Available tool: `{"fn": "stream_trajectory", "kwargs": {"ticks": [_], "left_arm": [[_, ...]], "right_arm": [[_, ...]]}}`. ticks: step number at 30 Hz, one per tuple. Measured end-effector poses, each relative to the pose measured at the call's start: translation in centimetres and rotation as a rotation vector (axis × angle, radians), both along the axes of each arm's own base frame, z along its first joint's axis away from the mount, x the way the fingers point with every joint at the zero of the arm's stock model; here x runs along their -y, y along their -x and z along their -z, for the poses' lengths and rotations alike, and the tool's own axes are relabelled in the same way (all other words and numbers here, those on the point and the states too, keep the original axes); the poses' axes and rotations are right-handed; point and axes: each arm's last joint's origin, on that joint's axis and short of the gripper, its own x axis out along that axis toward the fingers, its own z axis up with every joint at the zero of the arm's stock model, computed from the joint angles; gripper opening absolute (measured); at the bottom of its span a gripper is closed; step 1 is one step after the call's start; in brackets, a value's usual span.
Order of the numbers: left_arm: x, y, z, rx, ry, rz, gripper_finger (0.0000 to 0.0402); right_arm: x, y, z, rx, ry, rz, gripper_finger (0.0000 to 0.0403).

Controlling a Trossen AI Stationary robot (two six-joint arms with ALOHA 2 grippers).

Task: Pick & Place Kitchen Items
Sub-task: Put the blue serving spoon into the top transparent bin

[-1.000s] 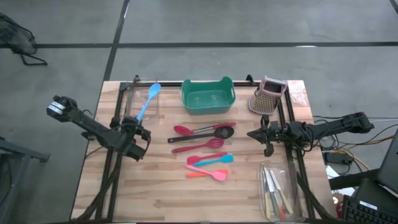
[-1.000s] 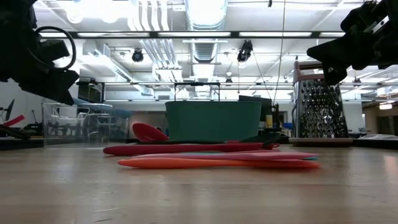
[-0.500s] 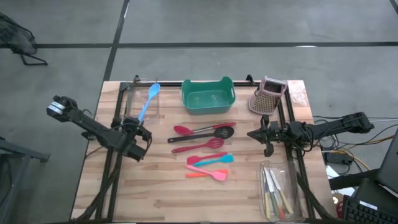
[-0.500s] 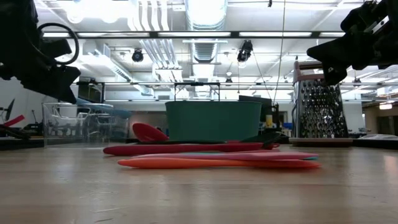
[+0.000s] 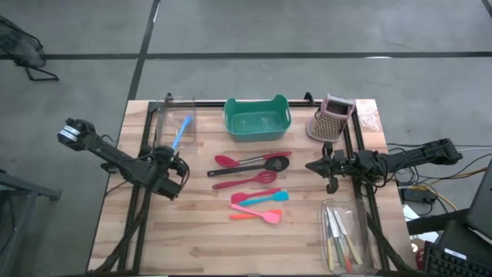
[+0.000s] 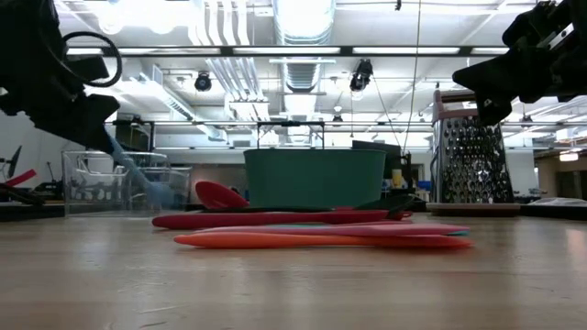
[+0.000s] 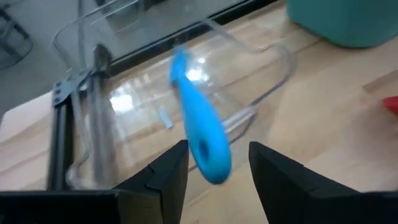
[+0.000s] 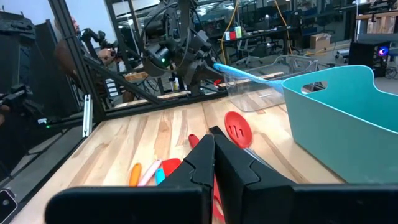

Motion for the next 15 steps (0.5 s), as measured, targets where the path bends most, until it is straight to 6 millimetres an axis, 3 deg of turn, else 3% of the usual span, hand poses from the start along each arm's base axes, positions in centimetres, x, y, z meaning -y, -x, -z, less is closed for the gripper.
{"fn": "stream_trajectory", "kwargs": {"ticks": [15], "left_arm": [[0.7,-1.8,-4.1,-0.017,-0.092,0.126,0.0177]], "right_arm": [[0.0,0.0,0.0,0.000,0.000,0.000,0.0009]]}}
